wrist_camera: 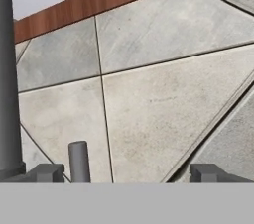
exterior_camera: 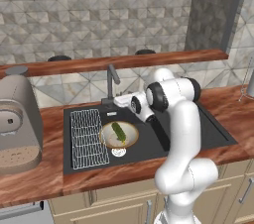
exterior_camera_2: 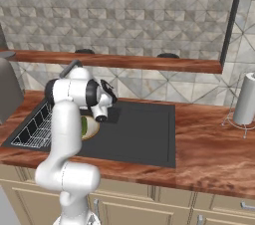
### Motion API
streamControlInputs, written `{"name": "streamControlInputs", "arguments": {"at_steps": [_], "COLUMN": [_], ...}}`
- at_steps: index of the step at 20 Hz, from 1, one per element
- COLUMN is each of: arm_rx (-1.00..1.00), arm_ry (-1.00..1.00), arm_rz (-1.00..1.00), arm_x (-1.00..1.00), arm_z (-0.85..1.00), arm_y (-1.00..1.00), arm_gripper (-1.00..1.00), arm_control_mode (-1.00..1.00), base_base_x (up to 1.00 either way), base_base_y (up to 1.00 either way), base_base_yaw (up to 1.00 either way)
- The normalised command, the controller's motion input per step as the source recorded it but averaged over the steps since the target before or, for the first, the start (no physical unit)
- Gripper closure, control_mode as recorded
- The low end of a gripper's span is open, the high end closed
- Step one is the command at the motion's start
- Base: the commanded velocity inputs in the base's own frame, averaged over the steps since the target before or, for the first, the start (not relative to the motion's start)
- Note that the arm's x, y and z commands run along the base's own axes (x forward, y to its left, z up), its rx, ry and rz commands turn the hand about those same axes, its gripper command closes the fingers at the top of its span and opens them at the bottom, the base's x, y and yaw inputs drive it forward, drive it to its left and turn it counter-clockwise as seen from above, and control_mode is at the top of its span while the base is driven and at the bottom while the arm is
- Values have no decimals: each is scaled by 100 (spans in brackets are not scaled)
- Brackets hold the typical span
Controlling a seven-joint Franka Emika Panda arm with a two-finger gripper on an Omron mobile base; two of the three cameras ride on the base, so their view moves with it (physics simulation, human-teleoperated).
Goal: Pick the cucumber from the cabinet and place it in the bowl. Then pick the bowl and place it in the sink. Then turn on the sink facuet.
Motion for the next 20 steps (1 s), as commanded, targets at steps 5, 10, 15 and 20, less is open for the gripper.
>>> {"name": "streamControlInputs", "arguments": {"at_steps": [5, 10, 15, 20], "arm_rx": [-1, 0, 0, 0], "arm_ry": [18, 25, 18, 16], "arm_rz": [-5, 0, 0, -4], "arm_x": [27, 10, 2, 0], "arm_z": [1, 21, 14, -9], "arm_y": [0, -2, -14, -27], "arm_gripper": [-100, -100, 100, 100], "arm_control_mode": [-100, -100, -100, -100], "base_base_x": [0, 0, 0, 0], "base_base_y": [0, 0, 0, 0], "base_base_yaw": [0, 0, 0, 0]}}
